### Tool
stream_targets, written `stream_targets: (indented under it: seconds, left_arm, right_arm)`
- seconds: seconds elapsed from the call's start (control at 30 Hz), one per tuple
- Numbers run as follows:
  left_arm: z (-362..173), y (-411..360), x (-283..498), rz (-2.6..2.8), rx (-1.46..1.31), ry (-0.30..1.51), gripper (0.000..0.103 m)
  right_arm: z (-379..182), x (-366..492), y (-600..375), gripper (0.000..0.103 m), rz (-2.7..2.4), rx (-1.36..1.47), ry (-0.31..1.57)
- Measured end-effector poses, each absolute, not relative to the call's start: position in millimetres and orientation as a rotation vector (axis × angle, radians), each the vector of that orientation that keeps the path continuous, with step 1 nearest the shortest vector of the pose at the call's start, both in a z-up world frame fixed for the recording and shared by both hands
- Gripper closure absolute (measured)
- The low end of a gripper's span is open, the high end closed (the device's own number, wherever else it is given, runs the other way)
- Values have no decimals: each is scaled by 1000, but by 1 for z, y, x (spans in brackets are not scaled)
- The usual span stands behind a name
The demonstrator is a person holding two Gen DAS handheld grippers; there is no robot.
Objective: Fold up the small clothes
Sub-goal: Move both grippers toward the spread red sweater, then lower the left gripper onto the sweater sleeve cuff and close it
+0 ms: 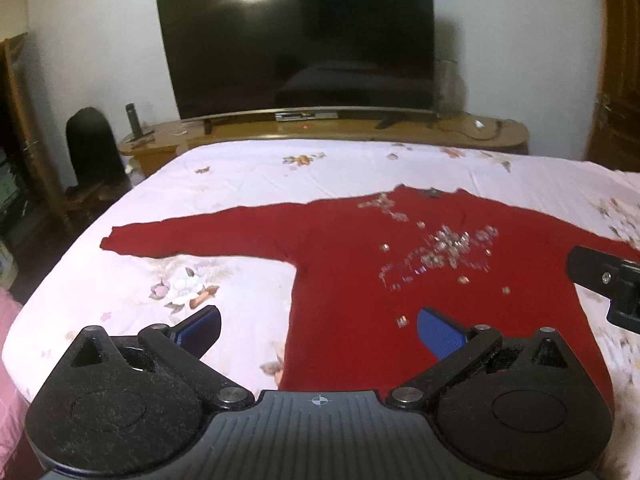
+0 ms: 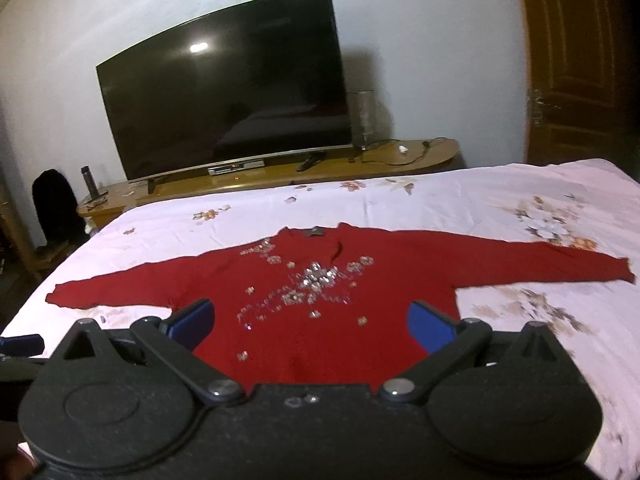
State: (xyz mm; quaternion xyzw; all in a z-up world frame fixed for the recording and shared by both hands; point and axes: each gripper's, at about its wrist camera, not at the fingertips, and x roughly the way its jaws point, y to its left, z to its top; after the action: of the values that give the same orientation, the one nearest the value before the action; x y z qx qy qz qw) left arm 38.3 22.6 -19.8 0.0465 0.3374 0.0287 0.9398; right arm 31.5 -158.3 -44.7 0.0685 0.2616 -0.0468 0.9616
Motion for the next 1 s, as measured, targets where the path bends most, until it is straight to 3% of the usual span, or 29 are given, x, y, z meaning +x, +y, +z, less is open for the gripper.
stream_targets:
  seconds: [1.0]
  left_arm:
    - [-101, 163, 217, 183, 2, 852, 0]
  right_arm:
    - [-98, 174, -69, 1, -27, 95, 617]
